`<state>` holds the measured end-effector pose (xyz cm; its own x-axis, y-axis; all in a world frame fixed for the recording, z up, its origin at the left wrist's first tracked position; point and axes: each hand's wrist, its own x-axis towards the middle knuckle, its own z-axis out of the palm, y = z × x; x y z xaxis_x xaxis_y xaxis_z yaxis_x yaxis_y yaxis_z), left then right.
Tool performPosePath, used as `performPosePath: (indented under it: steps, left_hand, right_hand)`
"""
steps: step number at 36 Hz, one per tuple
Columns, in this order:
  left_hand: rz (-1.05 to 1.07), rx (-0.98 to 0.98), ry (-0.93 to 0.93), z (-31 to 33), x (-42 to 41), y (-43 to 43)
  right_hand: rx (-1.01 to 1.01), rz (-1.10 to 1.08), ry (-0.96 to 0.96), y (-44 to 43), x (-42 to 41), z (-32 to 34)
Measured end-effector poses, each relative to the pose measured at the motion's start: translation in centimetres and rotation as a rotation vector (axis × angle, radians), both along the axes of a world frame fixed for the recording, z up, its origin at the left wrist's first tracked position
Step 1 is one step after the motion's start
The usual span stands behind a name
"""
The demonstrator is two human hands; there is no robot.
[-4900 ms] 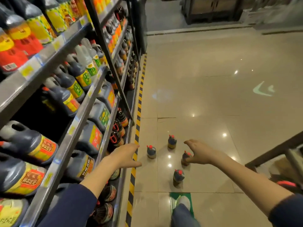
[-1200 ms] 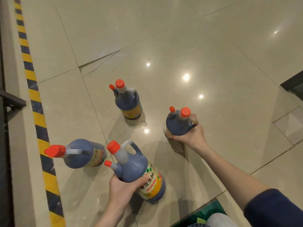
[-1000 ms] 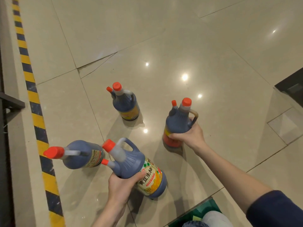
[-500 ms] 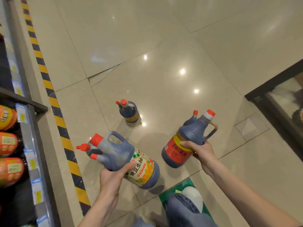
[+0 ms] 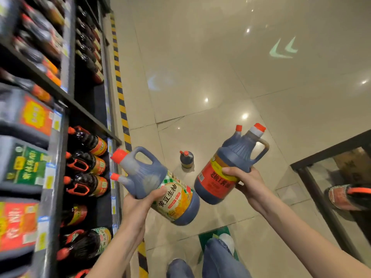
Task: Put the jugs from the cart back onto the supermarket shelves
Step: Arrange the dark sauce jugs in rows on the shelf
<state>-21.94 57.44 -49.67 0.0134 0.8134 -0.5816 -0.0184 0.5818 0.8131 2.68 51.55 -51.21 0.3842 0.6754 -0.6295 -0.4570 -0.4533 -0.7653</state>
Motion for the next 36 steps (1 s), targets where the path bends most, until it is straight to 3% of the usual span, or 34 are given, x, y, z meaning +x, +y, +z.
performPosePath:
  steps: [8,18,36]
  left_hand:
    - [0.075,0.115,-0.063,13.1,-5.1,-0.3]
    - [0.161,0.265,-0.066,24.9,-12.1,-2.8]
    - [0.433,0.592,-0.044,38.0,-21.5,-8.3]
  right_hand:
    - [0.129,0.112,-0.045,1.5,-4.3,13.7]
    - [0.290,0.244,-0.118,2.1,-12.2,25.5]
    - [0.587,0.647,-0.121,5.6,-23.7,37.6]
